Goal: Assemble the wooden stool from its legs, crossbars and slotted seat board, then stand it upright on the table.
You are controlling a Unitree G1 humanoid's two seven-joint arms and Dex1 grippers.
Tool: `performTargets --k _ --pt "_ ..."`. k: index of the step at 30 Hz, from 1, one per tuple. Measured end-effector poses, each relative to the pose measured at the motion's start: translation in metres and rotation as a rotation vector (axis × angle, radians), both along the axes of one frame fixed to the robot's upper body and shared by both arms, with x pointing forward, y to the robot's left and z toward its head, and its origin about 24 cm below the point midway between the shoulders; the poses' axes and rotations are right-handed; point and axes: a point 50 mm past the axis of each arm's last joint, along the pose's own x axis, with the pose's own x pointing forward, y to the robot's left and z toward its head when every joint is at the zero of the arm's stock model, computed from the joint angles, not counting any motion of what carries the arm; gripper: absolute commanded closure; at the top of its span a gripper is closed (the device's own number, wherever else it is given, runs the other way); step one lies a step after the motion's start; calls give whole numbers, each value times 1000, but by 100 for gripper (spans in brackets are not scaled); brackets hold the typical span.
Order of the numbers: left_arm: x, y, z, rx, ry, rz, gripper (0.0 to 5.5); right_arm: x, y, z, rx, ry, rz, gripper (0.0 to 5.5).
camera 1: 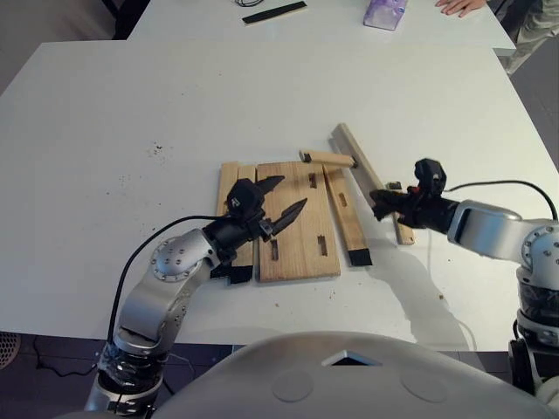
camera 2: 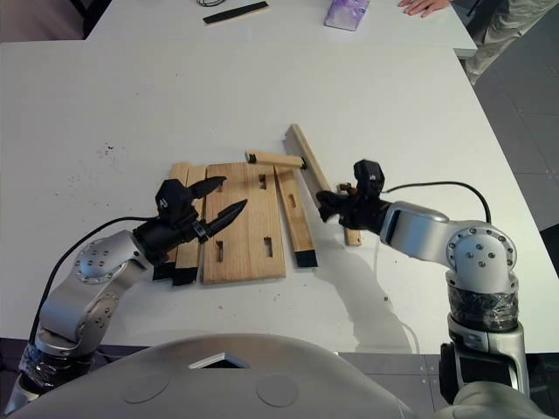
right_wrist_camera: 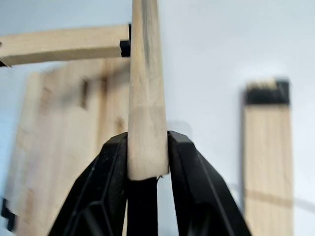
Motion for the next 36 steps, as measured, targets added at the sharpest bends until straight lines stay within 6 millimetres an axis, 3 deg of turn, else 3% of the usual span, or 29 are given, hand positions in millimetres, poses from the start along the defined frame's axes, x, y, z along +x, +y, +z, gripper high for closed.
performTargets --k 9,13,16,20,25,31,36 --pt "33 38 14 -354 56 129 231 20 -5 49 510 -244 202 444" --pt "34 42 25 -542 97 72 185 4 2 65 750 -297 337 444" --pt "28 37 44 -736 106 -113 164 -10 3 74 891 -361 456 444" --pt "20 37 81 -925 -17 -435 164 -22 -1 78 1059 -385 638 444" --pt "14 27 104 -1019 -132 -581 164 -17 5 70 1170 -265 760 444" --pt "18 9 101 -1027 -108 -650 164 -26 19 56 1243 -60 899 444" --pt "18 4 104 -1024 -117 -679 164 -23 18 52 1267 37 931 444"
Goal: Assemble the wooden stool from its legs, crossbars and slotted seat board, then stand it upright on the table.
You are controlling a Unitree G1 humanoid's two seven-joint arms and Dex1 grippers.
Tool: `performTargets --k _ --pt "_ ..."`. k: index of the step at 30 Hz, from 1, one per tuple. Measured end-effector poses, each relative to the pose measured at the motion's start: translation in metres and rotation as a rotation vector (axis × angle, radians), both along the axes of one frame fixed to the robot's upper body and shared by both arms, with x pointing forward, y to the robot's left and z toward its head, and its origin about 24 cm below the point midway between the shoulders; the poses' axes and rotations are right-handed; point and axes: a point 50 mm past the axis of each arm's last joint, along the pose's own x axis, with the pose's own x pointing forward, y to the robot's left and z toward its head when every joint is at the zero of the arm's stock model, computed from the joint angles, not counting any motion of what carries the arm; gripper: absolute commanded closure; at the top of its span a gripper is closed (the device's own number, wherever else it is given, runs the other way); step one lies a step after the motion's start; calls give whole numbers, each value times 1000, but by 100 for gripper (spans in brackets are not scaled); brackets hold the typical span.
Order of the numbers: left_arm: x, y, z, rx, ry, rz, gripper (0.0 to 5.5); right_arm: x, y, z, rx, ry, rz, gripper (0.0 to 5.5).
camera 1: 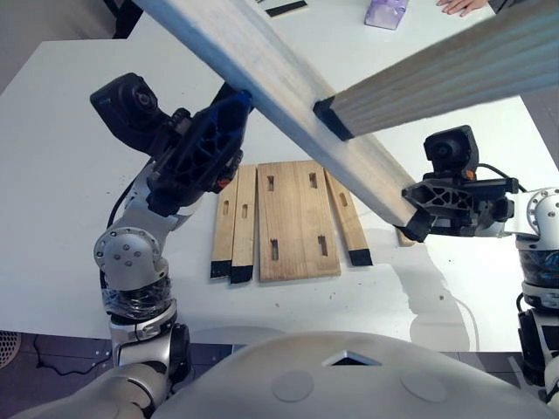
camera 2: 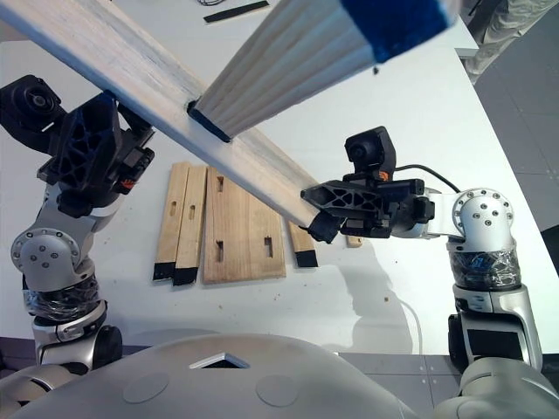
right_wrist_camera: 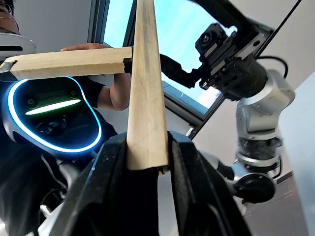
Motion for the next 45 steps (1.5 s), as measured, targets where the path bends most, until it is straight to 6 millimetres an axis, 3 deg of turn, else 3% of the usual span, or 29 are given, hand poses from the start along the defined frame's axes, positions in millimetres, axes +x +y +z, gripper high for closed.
performTargets --k 7,16,23,26,31,34,41,45 --pt "-11 -16 11 -10 -49 -87 164 1 2 -8 -11 67 54 444" --pt "-17 -14 23 -54 -86 -113 307 -1 1 -12 -37 94 75 444" --pt "-16 -13 23 -47 -88 -106 317 -4 3 -12 -39 91 87 444" --pt "-14 -10 23 -66 -83 -79 324 -4 11 -11 -59 45 12 444" --pt "-9 -7 22 -72 -58 -42 341 4 18 -10 -149 -4 -175 340" --pt "-9 -10 21 -60 -54 -53 358 13 15 -13 -197 15 -257 319" --pt "3 -1 14 -9 -15 55 358 41 -9 -9 -250 62 -428 319" --pt "22 19 6 129 42 312 358 60 -27 1 -300 63 -627 319"
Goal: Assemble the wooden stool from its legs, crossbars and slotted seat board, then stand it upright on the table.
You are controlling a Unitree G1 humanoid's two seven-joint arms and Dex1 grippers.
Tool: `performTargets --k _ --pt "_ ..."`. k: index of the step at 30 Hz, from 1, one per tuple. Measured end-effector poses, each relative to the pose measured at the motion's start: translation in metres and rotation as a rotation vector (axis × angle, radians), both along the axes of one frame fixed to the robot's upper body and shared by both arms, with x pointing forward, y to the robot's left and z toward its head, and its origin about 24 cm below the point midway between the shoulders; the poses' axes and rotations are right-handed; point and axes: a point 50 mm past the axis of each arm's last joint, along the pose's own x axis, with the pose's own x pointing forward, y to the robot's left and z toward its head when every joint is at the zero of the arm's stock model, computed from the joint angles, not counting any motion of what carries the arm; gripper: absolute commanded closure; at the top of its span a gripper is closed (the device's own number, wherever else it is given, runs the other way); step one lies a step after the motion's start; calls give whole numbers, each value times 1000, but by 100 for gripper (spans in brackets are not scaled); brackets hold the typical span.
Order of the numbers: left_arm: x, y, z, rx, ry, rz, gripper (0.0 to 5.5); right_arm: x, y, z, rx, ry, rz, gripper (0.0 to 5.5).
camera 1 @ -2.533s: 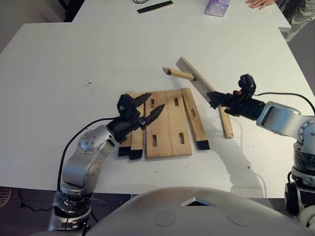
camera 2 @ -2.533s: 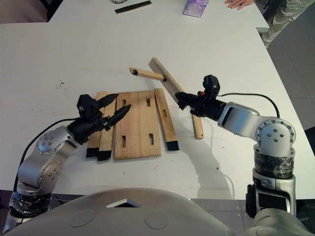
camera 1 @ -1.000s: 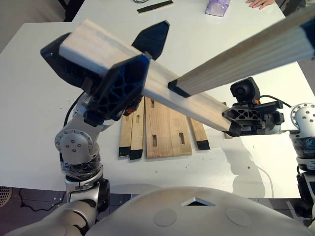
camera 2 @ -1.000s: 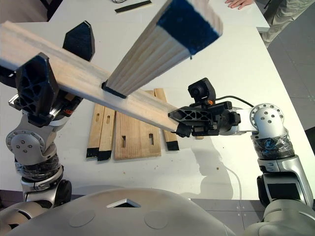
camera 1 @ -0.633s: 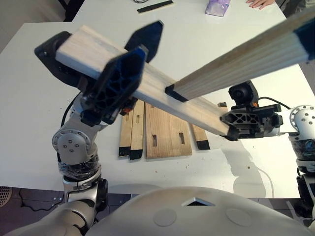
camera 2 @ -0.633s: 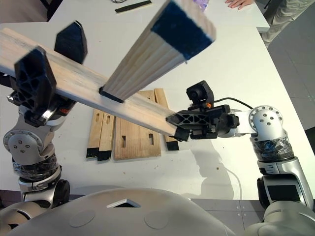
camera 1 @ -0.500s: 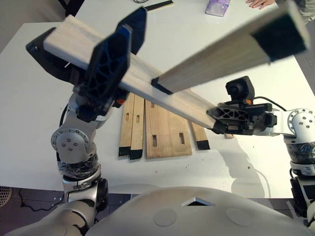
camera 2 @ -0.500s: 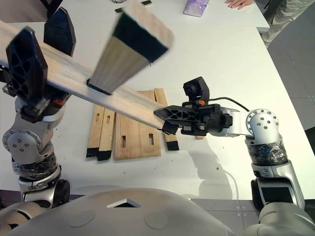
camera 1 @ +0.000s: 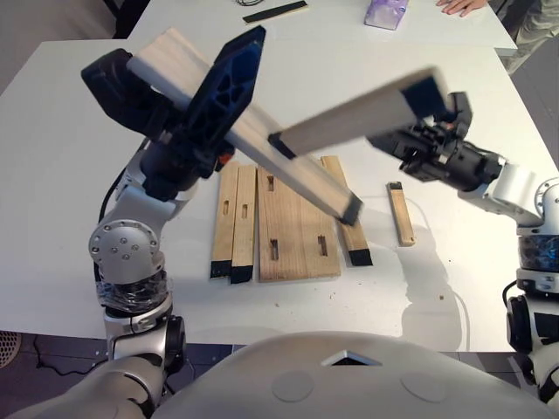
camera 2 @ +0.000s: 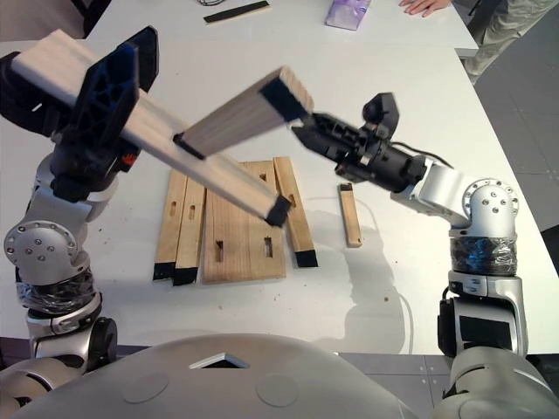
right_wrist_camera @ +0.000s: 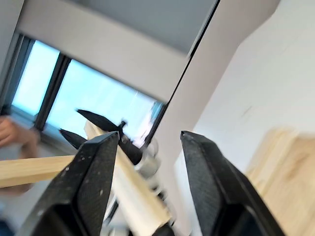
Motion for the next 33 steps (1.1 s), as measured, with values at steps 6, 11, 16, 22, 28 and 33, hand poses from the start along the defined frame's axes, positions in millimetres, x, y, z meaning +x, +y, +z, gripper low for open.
performTargets --k 6,11,16,22,28,33 --pt "2 16 4 181 16 235 358 -1 -4 4 -90 -31 -104 319" --pt "-24 17 8 338 89 240 358 -32 5 -8 -210 -63 -93 319" --pt "-30 21 17 405 137 232 358 -58 7 -26 -439 -132 -81 319" --pt "-22 25 23 402 138 252 358 -58 15 -54 -805 -337 -57 319" --pt "-35 16 14 514 155 201 358 -38 -1 -58 -1040 -534 -192 319" --pt "-50 10 -10 605 189 198 358 -41 -5 -63 -1068 -543 -218 319"
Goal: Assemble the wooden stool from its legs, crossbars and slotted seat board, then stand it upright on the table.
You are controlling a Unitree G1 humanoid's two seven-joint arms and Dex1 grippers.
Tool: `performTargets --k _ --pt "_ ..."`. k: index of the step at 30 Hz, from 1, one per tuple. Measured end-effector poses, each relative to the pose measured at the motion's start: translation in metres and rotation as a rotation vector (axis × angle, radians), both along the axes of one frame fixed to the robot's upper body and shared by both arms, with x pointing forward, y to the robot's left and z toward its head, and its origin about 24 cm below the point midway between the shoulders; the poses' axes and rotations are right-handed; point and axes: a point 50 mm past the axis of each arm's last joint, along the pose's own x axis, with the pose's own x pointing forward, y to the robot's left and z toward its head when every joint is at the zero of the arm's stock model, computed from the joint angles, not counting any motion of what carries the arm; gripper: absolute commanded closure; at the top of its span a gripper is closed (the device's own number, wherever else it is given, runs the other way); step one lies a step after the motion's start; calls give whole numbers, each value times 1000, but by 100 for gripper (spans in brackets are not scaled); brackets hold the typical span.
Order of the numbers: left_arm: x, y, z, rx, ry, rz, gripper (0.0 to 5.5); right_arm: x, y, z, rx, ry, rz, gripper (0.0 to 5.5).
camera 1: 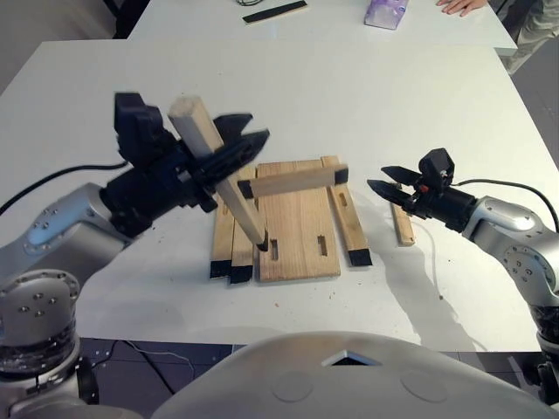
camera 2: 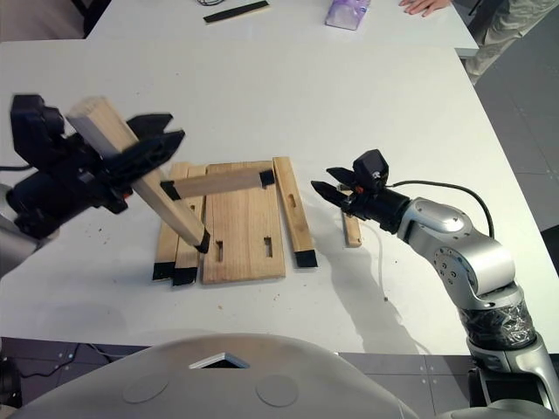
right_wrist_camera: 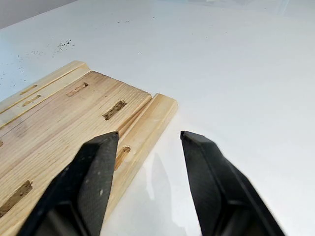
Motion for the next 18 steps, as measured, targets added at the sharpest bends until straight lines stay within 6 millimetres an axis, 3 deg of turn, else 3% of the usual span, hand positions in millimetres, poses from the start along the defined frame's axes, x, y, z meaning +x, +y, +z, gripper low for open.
performTargets --k 13,18 --pt "-10 -8 -35 -8 -28 10 359 2 -3 -7 -38 -14 -21 319" --pt "-11 -10 -39 -24 -45 5 359 5 -3 -8 -50 -23 -17 319"
